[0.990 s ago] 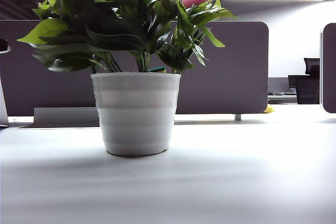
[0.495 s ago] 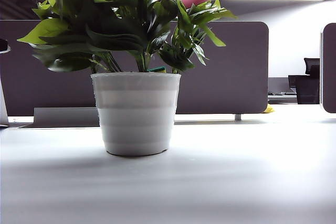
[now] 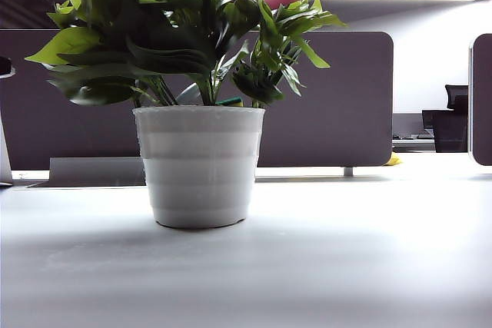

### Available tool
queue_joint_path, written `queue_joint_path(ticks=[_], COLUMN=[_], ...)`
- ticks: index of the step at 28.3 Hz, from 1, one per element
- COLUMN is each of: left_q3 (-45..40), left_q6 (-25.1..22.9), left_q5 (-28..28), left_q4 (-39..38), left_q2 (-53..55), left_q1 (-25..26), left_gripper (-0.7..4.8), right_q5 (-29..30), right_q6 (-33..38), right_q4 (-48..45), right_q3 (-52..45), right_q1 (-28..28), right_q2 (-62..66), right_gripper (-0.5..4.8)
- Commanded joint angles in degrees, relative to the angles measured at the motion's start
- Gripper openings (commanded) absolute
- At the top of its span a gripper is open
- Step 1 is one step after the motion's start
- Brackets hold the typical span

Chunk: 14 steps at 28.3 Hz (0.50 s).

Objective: Pick up the watering can from the table, water the potted plant, and put the can back.

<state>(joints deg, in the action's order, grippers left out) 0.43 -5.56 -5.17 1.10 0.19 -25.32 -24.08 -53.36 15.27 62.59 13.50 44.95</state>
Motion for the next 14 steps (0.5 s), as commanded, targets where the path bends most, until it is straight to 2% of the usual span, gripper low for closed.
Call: queue_joint_path(ticks=[1, 9, 14], left_q3=[0.1, 0.1, 0.1], left_q6=[0.0, 0.0, 0.0], left_q5=[-0.1, -0.1, -0.1], left_q4=[0.7, 0.7, 0.7], left_q2=[0.0, 0.0, 0.0], left_q1=[0.1, 0.1, 0.1], left_gripper=[-0.05, -0.05, -0.05], right_q5=[-0.3, -0.8, -1.8], right_q6=[2.7, 5.7, 10.4], right_q4=[-6.6, -6.5, -3.4], right_q3=[1.2, 1.2, 1.2], right_q1=[0.0, -0.1, -0.2], right_q2=[-0.7, -0.7, -1.7], right_gripper=[-0.08, -0.08, -0.08])
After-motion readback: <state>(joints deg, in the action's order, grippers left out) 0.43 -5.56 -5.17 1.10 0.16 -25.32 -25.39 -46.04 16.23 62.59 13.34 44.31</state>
